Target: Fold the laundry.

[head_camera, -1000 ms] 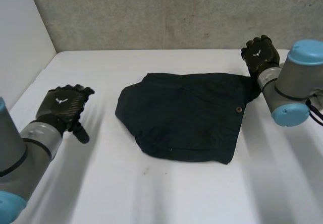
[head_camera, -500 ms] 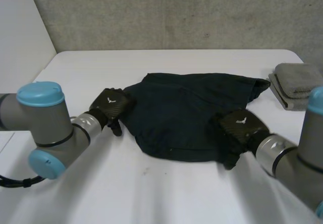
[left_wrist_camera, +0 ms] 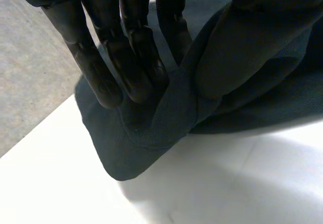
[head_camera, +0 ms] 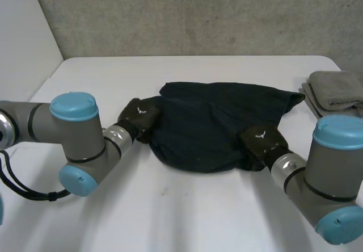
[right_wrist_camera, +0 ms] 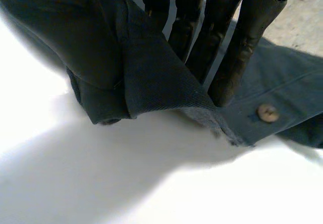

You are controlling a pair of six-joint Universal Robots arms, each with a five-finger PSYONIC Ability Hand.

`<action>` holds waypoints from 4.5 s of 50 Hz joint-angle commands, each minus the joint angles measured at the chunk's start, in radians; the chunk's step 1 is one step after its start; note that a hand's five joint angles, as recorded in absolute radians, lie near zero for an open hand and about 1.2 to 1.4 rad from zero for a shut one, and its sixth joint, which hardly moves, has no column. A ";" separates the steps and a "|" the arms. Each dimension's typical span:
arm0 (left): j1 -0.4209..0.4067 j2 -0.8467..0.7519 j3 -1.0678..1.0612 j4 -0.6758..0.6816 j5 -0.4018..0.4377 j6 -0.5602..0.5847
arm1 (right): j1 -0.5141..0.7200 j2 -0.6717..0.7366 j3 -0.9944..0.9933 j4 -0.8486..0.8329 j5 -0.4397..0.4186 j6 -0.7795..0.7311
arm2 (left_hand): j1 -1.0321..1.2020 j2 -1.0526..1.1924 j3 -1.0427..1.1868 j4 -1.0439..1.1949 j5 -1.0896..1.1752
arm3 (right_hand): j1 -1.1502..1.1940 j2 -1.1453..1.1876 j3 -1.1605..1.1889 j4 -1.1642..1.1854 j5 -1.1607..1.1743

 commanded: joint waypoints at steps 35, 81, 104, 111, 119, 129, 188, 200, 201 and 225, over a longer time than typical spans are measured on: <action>-0.014 0.275 -0.091 -0.256 -0.193 0.002 | -0.001 0.068 -0.402 0.361 0.109 -0.135 | -0.862 -0.912 -0.907 -0.917 -0.872 | 0.442 0.230 0.234 0.211 0.260; -0.026 0.039 -0.070 -0.122 -0.158 -0.047 | -0.002 -0.072 -0.087 0.233 0.039 -0.134 | -0.607 -0.656 -0.652 -0.661 -0.617 | 0.442 0.230 0.234 0.211 0.260; -0.048 0.425 -0.212 -0.124 -0.215 -0.058 | -0.007 -0.182 -0.144 0.327 0.046 -0.197 | 0.256 0.206 0.211 0.202 0.246 | 0.442 0.230 0.234 0.211 0.260; -0.043 0.661 -0.283 -0.317 -0.210 -0.030 | -0.018 -0.355 -0.253 0.573 0.034 -0.296 | 0.256 0.206 0.211 0.202 0.246 | 0.442 0.230 0.234 0.211 0.260; -0.042 0.920 -0.206 -0.451 -0.207 -0.033 | -0.010 -0.509 -0.455 0.679 0.031 -0.298 | 0.256 0.206 0.211 0.202 0.246 | 0.442 0.230 0.234 0.211 0.260; -0.043 1.045 -0.102 -0.376 -0.213 -0.047 | -0.015 -0.544 -0.614 0.746 -0.015 -0.270 | 0.256 0.206 0.211 0.202 0.246 | 0.442 0.230 0.234 0.211 0.260; -0.003 0.310 -0.266 0.451 -0.269 0.027 | 0.022 0.200 -0.657 0.076 0.123 -0.105 | 0.256 0.206 0.211 0.202 0.246 | 0.442 0.230 0.234 0.211 0.260; -0.048 0.305 -0.393 0.056 -0.276 0.130 | 0.022 0.133 -0.476 0.306 0.074 -0.166 | 0.256 0.206 0.211 0.202 0.246 | 0.442 0.230 0.234 0.211 0.260; -0.048 0.333 -0.406 0.028 -0.276 0.130 | 0.021 0.105 -0.453 0.315 0.066 -0.180 | 0.256 0.206 0.211 0.202 0.246 | 0.442 0.230 0.234 0.211 0.260; -0.170 0.829 -0.604 -0.556 -0.250 0.338 | 0.014 -0.424 0.084 0.866 -0.090 -0.626 | 0.256 0.206 0.211 0.202 0.246 | 0.442 0.230 0.234 0.211 0.260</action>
